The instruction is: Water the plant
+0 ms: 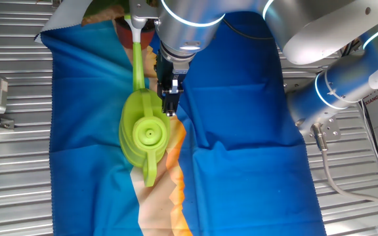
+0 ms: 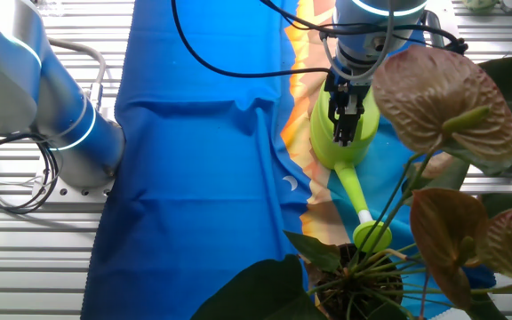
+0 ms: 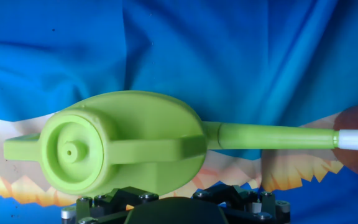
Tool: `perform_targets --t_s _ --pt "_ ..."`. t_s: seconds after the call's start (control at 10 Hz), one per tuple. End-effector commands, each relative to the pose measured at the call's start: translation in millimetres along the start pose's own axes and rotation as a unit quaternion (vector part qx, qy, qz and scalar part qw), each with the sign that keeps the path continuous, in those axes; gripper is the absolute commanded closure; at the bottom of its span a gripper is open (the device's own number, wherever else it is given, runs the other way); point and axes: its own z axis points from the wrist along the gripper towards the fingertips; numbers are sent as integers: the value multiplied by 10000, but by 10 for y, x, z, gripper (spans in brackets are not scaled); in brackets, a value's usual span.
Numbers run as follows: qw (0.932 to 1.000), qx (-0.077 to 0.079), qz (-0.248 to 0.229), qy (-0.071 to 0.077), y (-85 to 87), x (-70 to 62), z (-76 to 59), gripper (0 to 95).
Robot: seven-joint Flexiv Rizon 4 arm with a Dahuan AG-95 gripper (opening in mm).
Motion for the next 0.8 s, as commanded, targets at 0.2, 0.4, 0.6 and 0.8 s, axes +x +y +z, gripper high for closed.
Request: perform_targets --t_s 0.2,0.4,0.6,0.8 --pt "9970 626 -362 -275 5 5 -10 950" --pt "9970 640 -355 -266 7 9 -20 950" --pt "9971 636 -343 -258 6 8 -22 950" --pt "9971 635 -343 -253 6 8 -23 950"
